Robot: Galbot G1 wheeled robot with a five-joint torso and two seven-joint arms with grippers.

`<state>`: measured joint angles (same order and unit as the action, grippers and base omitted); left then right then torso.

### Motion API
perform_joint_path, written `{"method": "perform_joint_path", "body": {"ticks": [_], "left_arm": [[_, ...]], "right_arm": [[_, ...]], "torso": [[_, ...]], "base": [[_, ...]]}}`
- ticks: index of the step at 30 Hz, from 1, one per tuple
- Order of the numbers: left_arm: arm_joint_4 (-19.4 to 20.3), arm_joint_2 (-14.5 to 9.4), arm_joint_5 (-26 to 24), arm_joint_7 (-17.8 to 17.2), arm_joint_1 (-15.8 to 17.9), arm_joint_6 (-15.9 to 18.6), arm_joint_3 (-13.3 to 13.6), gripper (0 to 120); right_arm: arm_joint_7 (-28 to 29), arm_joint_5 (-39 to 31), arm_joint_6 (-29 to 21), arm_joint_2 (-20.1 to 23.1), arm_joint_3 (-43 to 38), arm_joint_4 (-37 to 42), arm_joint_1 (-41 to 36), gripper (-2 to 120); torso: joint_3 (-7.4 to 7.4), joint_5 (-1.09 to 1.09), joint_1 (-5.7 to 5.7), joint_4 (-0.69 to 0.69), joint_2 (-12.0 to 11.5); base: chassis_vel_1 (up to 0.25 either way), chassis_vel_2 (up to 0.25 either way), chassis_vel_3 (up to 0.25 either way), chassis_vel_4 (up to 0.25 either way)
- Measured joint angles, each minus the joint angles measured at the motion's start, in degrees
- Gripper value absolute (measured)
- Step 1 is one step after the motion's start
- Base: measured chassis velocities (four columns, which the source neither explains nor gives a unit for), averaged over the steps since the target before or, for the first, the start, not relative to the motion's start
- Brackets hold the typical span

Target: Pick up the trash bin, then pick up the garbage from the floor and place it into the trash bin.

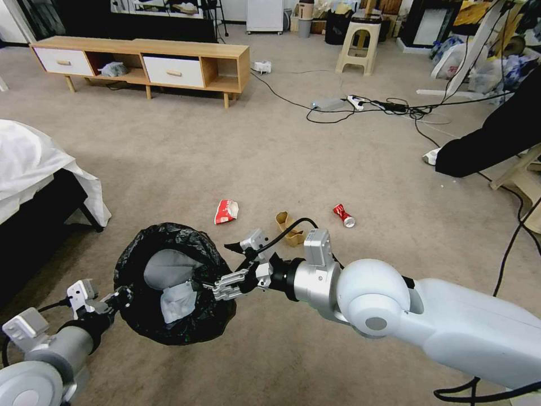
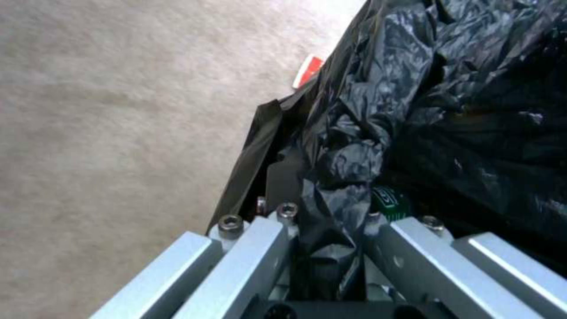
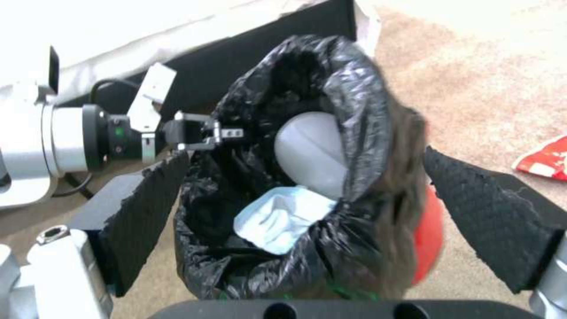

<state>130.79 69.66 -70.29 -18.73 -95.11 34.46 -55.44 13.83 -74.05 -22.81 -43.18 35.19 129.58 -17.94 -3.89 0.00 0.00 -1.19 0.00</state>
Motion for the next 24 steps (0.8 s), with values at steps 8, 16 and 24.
{"method": "perform_joint_path", "body": {"ticks": [8, 16, 24], "left_arm": [[-1.5, -0.2, 2.7, 0.2, -0.9, -0.9, -1.6, 1], [-1.1, 1.1, 3.3, 1.3, -3.1, -0.7, -3.8, 1], [0.0, 3.0, 6.1, 4.3, -5.6, -0.4, -5.1, 1]], "right_arm": [[0.3, 0.8, 0.9, -0.1, -4.3, -0.7, -4.1, 100], [0.2, 3.6, 2.8, -2.1, -8.0, -2.5, -8.6, 100], [-1.0, 7.7, 4.1, -3.1, -11.0, -4.1, -12.2, 100]], "torso": [[0.00, 0.00, 0.00, 0.00, 0.0], [0.00, 0.00, 0.00, 0.01, 0.0], [0.00, 0.00, 0.00, 0.00, 0.0]], "base": [[0.000, 0.000, 0.000, 0.000], [0.000, 0.000, 0.000, 0.000], [0.000, 0.000, 0.000, 0.000]]}}
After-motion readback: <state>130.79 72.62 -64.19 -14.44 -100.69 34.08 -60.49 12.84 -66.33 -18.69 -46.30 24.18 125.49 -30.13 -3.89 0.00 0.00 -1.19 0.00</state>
